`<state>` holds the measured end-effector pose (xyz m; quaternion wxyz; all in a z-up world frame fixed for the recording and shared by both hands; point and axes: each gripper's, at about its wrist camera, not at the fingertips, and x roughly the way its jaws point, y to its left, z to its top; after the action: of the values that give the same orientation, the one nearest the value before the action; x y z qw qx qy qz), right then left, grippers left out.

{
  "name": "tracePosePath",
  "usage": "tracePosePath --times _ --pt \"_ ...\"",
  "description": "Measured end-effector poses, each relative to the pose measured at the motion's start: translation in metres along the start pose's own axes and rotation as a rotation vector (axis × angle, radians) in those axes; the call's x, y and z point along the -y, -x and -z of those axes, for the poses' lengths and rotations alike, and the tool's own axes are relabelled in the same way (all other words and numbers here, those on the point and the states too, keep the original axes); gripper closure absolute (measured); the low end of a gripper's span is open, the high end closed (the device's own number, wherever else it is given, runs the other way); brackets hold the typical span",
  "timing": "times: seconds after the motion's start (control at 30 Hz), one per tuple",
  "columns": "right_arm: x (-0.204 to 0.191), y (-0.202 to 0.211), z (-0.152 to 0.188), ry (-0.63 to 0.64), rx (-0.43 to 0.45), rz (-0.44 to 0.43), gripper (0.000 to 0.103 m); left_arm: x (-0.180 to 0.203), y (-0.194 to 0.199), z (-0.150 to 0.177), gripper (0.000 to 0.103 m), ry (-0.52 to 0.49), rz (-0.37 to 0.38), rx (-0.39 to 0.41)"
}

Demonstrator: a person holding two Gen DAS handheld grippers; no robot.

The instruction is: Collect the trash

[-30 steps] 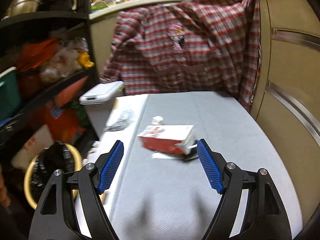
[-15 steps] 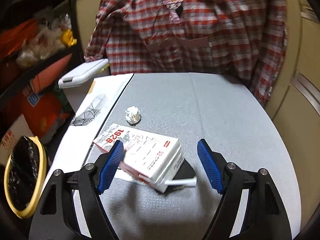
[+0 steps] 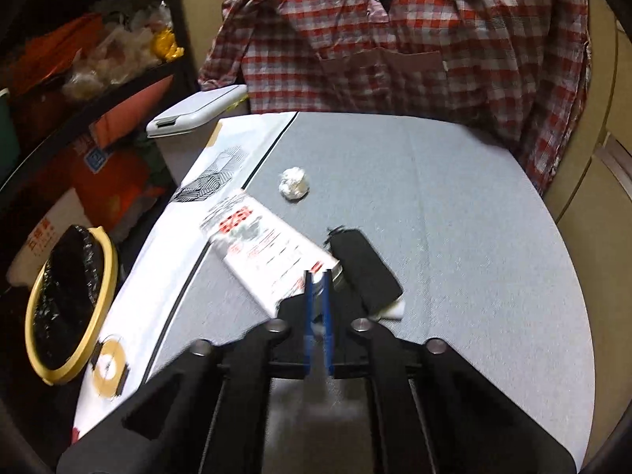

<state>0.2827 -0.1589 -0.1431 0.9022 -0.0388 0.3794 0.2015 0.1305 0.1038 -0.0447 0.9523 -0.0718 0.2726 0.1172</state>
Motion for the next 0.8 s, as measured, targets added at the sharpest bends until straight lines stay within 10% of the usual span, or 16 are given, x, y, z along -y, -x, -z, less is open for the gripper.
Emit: tracePosePath --times 0.07,0.5,0.67,0.73,0.8 --pt "-0.002 0.008 -0.001 -0.002 0.044 0.014 0.042 -0.002 0.002 0.000 0.008 0.004 0.001 0.001" --pt "-0.032 -0.029 -0.013 0.145 0.014 -0.004 0.033 -0.026 0.009 -0.001 0.008 0.038 -0.040 0.007" --pt "-0.042 -0.026 -0.010 0.205 0.027 0.015 0.067 -0.029 0.007 -0.002 0.008 0.044 -0.037 0.001" --pt "-0.046 -0.022 -0.009 0.221 0.016 -0.005 0.102 -0.028 0.008 -0.001 0.008 0.043 -0.036 0.007" --pt "-0.050 -0.018 -0.006 0.230 0.000 0.002 0.103 -0.026 0.009 -0.001 0.008 0.037 -0.033 0.013"
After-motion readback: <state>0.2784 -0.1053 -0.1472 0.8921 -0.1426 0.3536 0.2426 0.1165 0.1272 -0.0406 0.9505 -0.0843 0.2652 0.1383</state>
